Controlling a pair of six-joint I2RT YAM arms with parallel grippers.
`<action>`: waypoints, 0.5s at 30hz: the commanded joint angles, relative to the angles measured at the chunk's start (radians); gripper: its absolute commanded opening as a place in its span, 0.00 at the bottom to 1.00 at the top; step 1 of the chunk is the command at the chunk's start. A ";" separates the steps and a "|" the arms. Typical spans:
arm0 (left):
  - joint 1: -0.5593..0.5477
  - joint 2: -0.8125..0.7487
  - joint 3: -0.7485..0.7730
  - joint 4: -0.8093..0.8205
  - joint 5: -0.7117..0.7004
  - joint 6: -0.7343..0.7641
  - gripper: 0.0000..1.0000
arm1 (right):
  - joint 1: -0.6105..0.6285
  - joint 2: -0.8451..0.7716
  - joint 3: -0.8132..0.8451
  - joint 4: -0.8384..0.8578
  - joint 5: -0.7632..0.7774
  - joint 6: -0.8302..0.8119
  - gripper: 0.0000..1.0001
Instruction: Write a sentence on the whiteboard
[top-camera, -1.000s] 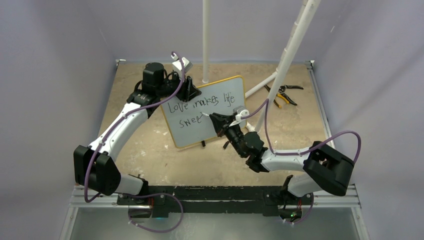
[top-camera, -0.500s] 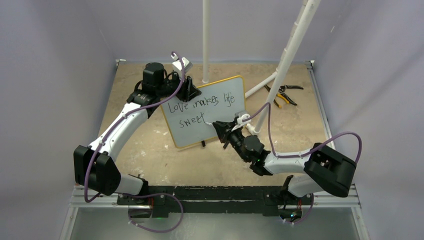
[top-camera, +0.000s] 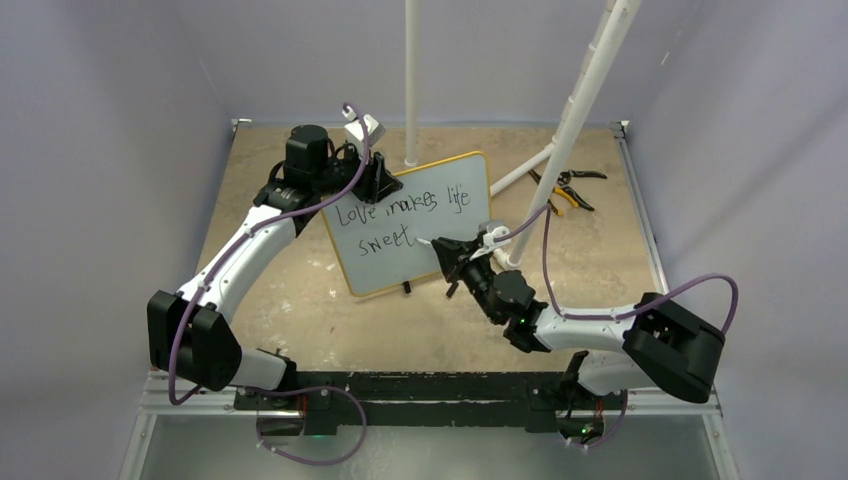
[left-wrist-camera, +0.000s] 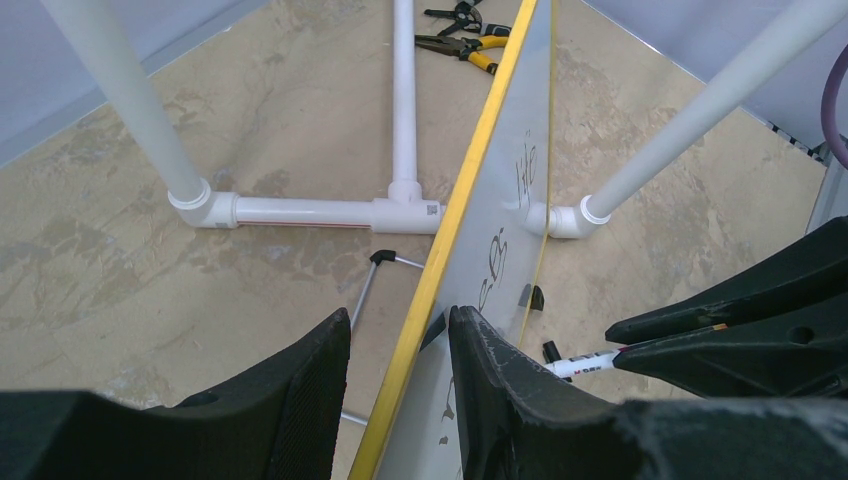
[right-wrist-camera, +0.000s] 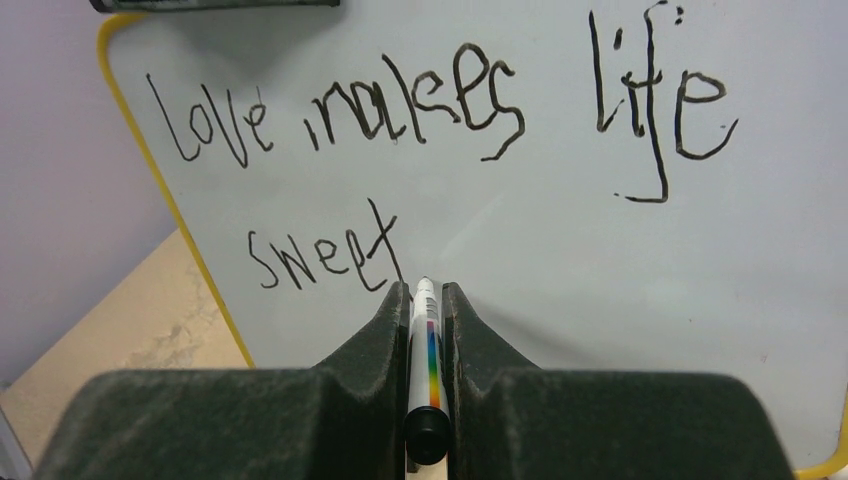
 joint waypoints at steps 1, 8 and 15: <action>-0.003 0.015 -0.008 -0.024 0.031 -0.020 0.08 | -0.002 -0.035 0.021 0.043 0.018 -0.017 0.00; -0.003 0.013 -0.008 -0.024 0.032 -0.020 0.08 | -0.002 -0.040 -0.008 0.031 0.047 0.007 0.00; -0.003 0.013 -0.008 -0.025 0.034 -0.022 0.08 | -0.001 -0.025 0.004 0.008 0.067 0.002 0.00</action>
